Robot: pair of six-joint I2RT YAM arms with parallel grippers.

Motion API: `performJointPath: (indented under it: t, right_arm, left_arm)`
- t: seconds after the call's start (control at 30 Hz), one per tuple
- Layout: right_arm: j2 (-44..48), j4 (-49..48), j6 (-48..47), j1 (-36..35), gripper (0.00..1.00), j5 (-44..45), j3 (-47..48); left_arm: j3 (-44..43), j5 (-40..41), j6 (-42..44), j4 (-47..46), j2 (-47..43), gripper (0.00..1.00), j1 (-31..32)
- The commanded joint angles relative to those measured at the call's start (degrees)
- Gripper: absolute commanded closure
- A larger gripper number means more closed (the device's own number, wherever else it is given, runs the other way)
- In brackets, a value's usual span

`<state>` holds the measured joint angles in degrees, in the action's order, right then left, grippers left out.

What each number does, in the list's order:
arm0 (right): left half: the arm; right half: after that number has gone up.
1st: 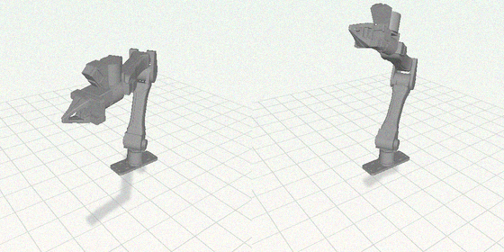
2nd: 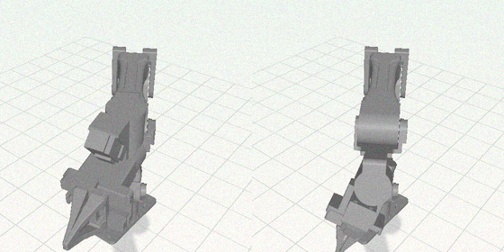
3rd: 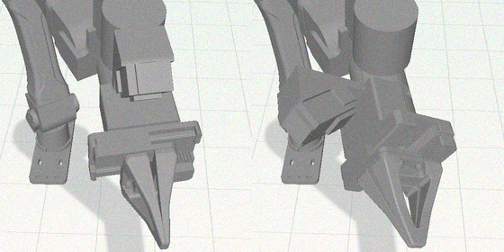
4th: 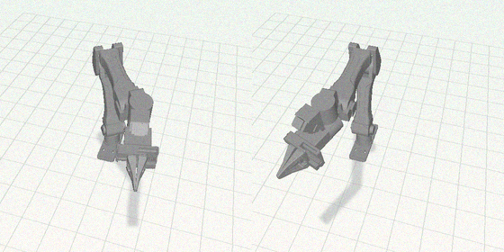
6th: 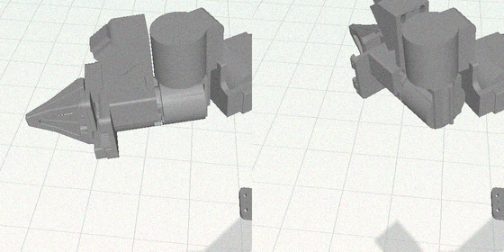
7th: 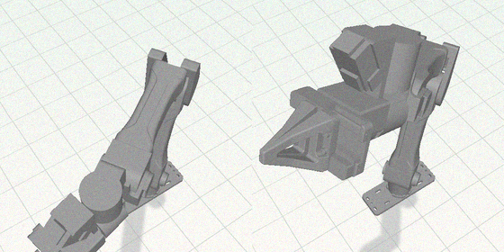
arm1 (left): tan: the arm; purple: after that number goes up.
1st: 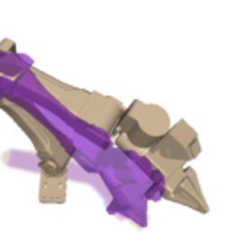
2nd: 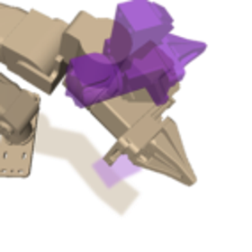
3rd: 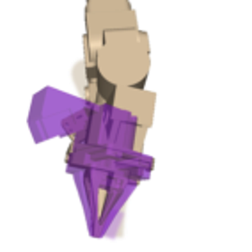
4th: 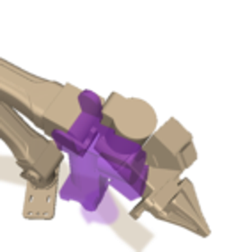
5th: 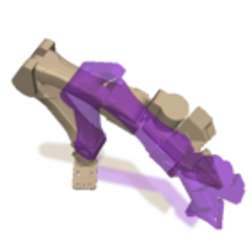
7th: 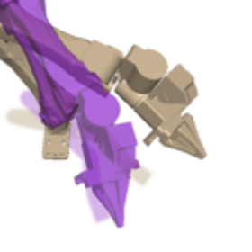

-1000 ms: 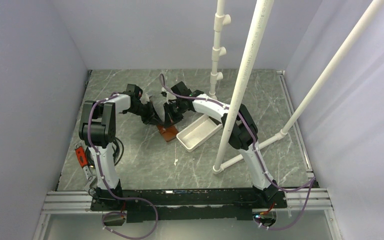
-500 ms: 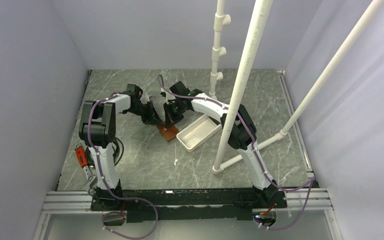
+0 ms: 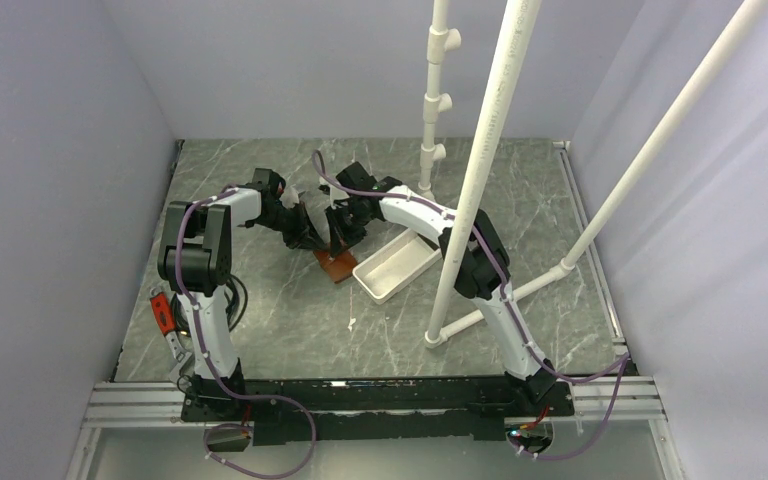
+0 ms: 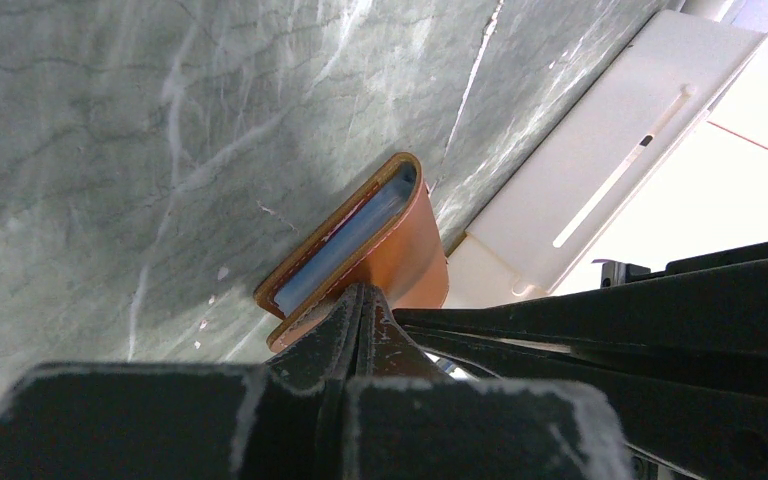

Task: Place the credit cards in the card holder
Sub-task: Close the card holder at the center of the board.

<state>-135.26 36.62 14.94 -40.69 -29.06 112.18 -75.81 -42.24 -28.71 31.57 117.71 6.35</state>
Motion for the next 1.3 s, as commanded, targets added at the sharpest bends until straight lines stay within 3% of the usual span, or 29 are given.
performJointPath:
  t: [0.0,0.53,0.8,1.0,1.27]
  right_arm:
    - [-1.3,1.6,-1.9,-0.3,1.00,4.6,2.3]
    - [-1.0,0.6,-3.0,-1.1,1.00,4.5,-3.4]
    - [-1.6,-0.9,-2.8,-1.1,1.00,4.1,-4.2]
    - [-1.6,-0.8,-3.0,-1.0,1.00,4.4,-4.3]
    - [-1.5,-1.2,-2.7,-0.8,1.00,3.5,-4.3]
  left_arm:
    - [1.7,7.3,2.4,3.5,1.9,1.00,0.1]
    - [1.2,5.2,1.6,2.9,0.4,1.00,0.0]
    - [0.6,0.4,-1.3,2.1,-7.6,0.82,-1.1]
    - [7.0,-3.1,-5.9,-1.7,-13.9,0.99,-1.0]
    - [9.3,-9.3,-9.3,-7.3,-10.3,1.00,-0.9]
